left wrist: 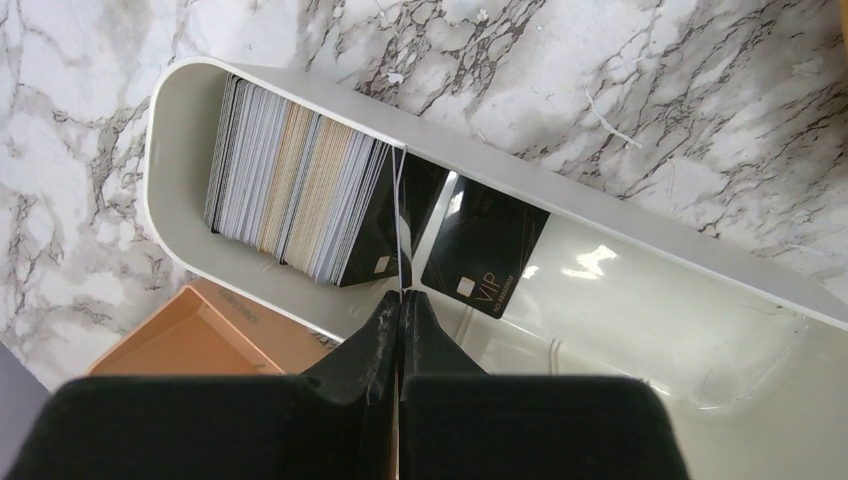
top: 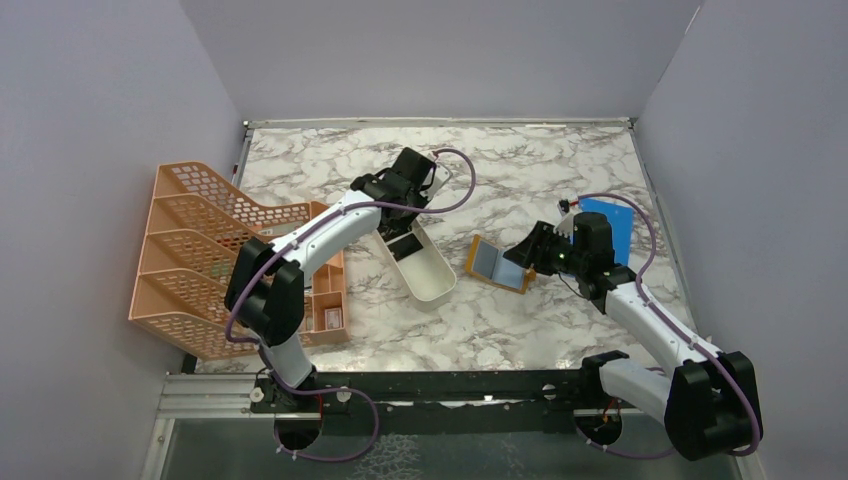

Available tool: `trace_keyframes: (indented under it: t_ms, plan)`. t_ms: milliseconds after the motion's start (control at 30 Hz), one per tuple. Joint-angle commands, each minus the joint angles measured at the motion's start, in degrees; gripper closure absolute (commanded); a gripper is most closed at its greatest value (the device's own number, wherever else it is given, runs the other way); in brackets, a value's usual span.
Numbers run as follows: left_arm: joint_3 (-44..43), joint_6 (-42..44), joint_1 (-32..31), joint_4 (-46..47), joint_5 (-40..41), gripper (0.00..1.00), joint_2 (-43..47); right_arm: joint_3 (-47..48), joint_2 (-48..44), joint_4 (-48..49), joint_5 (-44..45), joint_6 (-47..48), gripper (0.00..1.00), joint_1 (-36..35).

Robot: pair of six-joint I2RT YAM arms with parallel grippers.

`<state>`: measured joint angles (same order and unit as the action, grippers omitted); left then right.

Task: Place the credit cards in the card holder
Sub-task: Pick up the credit card from the storage box.

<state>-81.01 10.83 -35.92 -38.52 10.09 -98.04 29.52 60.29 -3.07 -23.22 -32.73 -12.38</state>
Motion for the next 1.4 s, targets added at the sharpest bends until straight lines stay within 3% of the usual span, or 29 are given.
trace_keyframes:
  t_ms: [0,367,933,1367]
  plan:
    - [-1.89,3.4,0.81,1.64,-0.96,1.0,-1.07,0.33,-1.07,0.72,-1.42,-0.58,0.48,-0.09]
    - [-4.58,8.97,2.06,-0.42,-4.32,1.0,-5.34,1.24,-1.77,-0.51,-0.91,-0.11,0.48,-0.1]
    - [-2.68,9.09,2.12,-2.24,-14.07,1.0,3.19,1.23,-0.78,0.4,-1.67,-0.6,0.48,-0.1]
    - [0.39,9.31,3.25,-2.9,-10.12,1.0,-1.77,1.14,-1.71,0.17,-2.28,-0.93,0.48,-0.1]
